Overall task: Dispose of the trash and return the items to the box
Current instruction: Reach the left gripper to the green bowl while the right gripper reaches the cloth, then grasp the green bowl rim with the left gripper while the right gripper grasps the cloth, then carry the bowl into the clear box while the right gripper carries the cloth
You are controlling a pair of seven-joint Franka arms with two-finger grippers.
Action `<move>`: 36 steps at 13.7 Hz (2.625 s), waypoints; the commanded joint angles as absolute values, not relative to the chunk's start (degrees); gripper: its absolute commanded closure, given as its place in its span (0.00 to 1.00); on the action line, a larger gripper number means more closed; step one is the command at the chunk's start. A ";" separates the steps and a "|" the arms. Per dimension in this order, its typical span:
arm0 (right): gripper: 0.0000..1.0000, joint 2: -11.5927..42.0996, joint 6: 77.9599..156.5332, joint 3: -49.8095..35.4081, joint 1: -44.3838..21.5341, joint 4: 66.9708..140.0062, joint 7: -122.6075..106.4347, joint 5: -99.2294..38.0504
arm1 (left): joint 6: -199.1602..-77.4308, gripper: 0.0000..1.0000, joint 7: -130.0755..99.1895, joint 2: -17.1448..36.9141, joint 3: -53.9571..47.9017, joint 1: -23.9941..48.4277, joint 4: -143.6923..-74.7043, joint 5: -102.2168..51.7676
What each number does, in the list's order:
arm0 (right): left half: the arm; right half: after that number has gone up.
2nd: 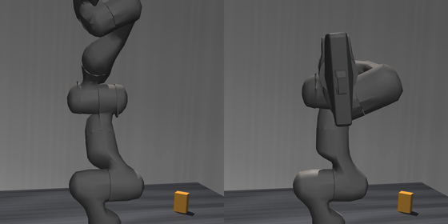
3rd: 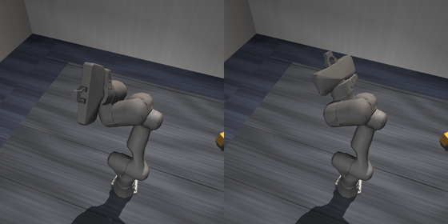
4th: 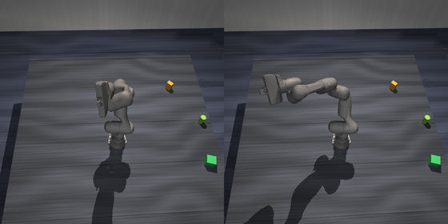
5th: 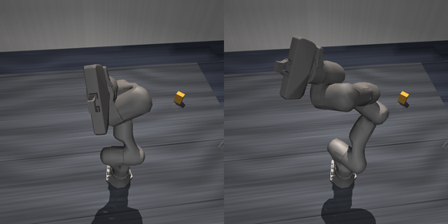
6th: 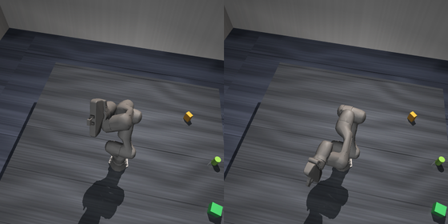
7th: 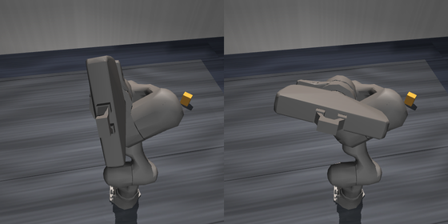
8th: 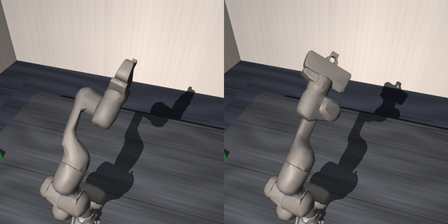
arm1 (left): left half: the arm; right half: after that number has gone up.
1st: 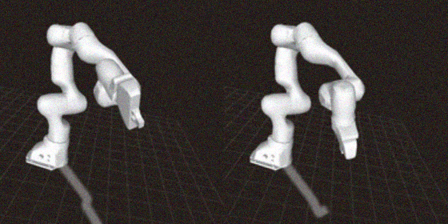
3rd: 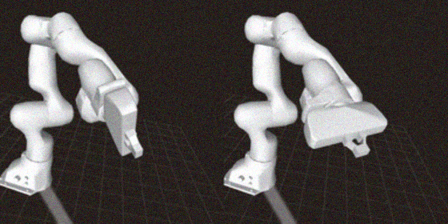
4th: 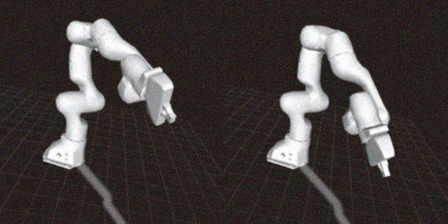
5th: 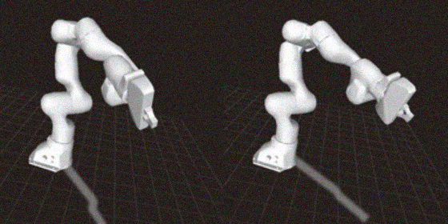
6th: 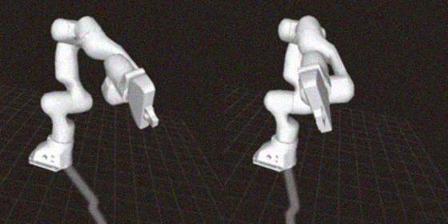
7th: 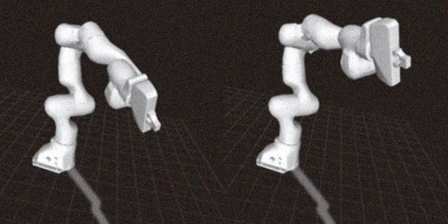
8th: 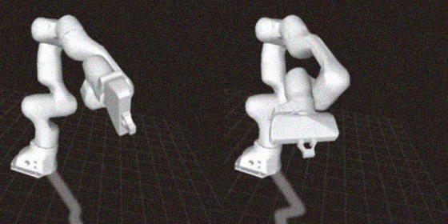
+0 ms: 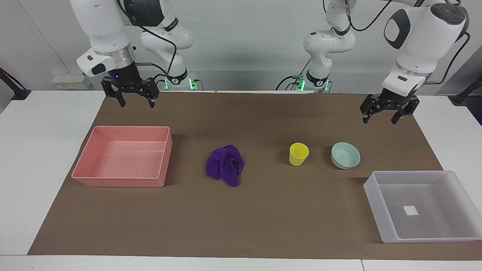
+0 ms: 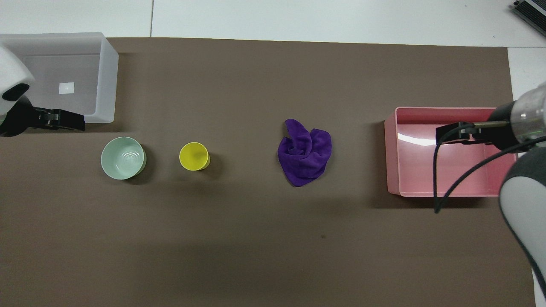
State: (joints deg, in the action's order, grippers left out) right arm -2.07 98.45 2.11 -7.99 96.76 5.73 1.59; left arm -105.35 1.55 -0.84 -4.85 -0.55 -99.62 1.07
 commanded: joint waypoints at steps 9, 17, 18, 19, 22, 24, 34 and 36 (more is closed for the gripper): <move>0.00 13.26 128.37 1.93 -26.09 106.51 18.80 0.44 | -135.06 0.00 1.14 4.92 -4.92 -4.83 -118.28 0.53; 0.00 20.13 141.31 1.93 -28.65 112.32 19.25 0.53 | -145.19 0.00 0.44 7.56 -4.92 -4.75 -127.44 0.44; 0.14 20.21 141.68 2.02 -28.57 112.50 18.12 0.96 | -145.28 0.00 0.44 7.47 -4.92 -4.75 -127.96 0.44; 0.91 20.13 141.07 1.93 -28.65 112.33 18.54 0.97 | -145.28 0.09 0.44 7.30 -4.92 -4.75 -128.40 0.44; 1.00 19.95 140.80 2.02 -28.74 112.32 22.15 0.97 | -144.67 1.00 0.61 7.12 -4.92 -4.83 -128.50 0.44; 1.00 19.60 139.84 2.11 -28.74 112.24 22.15 1.32 | -144.32 1.00 0.62 7.03 -4.92 -4.75 -128.41 0.44; 1.00 6.25 116.99 2.64 -20.93 100.38 18.29 1.67 | -129.56 1.00 1.23 2.89 -4.75 -5.27 -115.43 0.35; 1.00 4.05 116.28 2.64 -16.46 100.37 15.57 1.67 | -129.46 1.00 1.23 5.09 -4.75 -6.93 -111.29 0.18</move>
State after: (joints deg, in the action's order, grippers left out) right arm 5.39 117.08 2.98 -20.30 100.44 18.54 1.47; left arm -131.33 0.84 2.10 -4.44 -4.88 -116.29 0.79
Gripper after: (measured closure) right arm 0.903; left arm 0.974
